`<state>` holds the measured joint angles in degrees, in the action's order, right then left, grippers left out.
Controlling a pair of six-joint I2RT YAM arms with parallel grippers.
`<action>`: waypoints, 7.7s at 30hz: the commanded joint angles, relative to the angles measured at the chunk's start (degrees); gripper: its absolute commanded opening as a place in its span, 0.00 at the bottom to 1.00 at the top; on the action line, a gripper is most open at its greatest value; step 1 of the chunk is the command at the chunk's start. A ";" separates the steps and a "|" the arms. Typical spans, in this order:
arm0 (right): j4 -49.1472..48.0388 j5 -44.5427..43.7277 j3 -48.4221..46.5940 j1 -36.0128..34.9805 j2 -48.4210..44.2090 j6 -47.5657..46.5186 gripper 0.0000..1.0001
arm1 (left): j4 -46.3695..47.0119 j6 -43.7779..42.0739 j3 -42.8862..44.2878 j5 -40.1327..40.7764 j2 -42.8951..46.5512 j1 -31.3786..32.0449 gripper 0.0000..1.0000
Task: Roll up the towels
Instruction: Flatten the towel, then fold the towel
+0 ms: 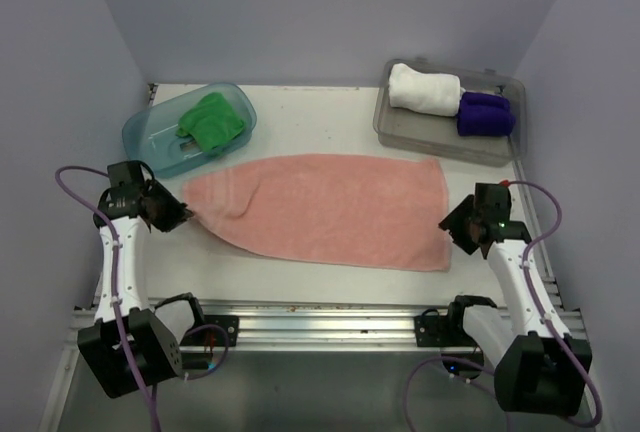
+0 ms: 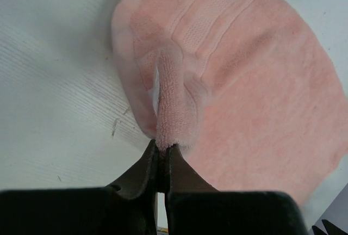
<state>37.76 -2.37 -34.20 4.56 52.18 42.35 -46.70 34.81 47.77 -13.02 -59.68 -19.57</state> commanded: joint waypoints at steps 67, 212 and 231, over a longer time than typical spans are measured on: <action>17.96 -27.77 -67.77 -4.12 -9.11 -10.26 0.00 | -4.54 -3.25 59.55 0.78 10.28 0.32 0.00; -5.51 -8.96 -21.79 -2.99 30.63 -10.53 0.47 | 13.84 2.90 7.85 11.16 -24.72 15.97 0.36; -5.15 -2.90 -11.33 3.70 32.01 -13.26 0.58 | 14.70 3.16 -3.82 11.17 -23.72 15.97 0.36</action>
<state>34.22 -6.22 -45.76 8.10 82.72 30.09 -34.68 37.91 44.38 -2.72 -82.15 -3.25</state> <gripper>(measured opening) 0.575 0.364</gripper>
